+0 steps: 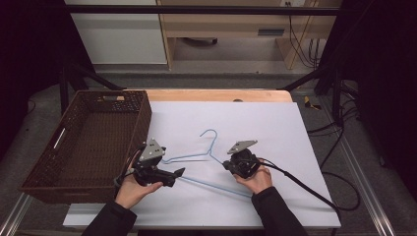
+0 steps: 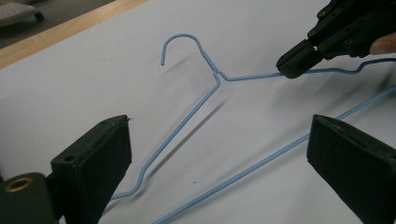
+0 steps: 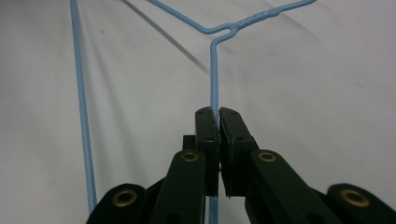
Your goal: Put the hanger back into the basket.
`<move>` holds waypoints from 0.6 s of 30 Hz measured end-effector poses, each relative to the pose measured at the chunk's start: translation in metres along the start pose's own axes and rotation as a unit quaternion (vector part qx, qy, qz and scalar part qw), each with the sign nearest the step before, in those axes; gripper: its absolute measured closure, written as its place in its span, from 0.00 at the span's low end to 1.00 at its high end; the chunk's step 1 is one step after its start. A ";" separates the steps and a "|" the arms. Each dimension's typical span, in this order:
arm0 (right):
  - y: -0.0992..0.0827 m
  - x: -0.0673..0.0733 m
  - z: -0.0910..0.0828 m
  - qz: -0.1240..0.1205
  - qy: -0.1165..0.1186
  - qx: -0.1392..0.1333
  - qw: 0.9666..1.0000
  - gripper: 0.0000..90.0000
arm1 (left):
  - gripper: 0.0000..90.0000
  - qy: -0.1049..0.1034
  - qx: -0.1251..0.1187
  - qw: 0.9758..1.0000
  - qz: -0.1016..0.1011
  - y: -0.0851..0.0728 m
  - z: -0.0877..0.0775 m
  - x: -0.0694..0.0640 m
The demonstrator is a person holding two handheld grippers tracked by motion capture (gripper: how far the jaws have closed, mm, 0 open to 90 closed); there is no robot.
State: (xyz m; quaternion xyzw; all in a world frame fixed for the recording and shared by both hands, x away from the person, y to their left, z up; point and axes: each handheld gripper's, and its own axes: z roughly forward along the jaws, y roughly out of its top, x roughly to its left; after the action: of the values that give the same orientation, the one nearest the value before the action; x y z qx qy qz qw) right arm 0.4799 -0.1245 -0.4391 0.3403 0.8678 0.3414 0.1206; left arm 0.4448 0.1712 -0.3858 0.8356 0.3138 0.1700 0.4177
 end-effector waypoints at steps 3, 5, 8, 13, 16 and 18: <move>0.000 0.000 -0.001 0.000 0.001 -0.001 1.000 0.98 | 0.07 0.001 0.012 1.000 0.005 0.004 0.008 0.000; 0.001 0.000 -0.002 -0.003 0.002 -0.002 1.000 0.98 | 0.07 0.000 0.019 1.000 0.011 0.008 0.016 -0.003; 0.001 -0.001 -0.004 -0.005 0.003 -0.007 1.000 0.98 | 0.07 -0.003 0.022 1.000 0.014 0.010 0.021 -0.004; 0.002 0.000 -0.007 -0.006 0.004 -0.008 1.000 0.98 | 0.09 -0.008 0.049 0.998 0.026 0.014 0.038 -0.004; 0.002 -0.001 -0.007 -0.008 0.005 -0.010 1.000 0.98 | 0.10 -0.012 0.062 0.998 0.027 0.015 0.045 0.000; 0.002 -0.001 -0.007 -0.009 0.005 -0.010 1.000 0.98 | 0.11 -0.016 0.070 0.997 0.029 0.016 0.050 0.002</move>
State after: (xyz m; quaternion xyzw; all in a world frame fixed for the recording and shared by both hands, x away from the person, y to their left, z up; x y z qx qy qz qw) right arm 0.4780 -0.1277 -0.4326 0.3298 0.8680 0.3505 0.1220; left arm 0.4798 0.1352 -0.4027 0.8742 0.2936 0.1463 0.3581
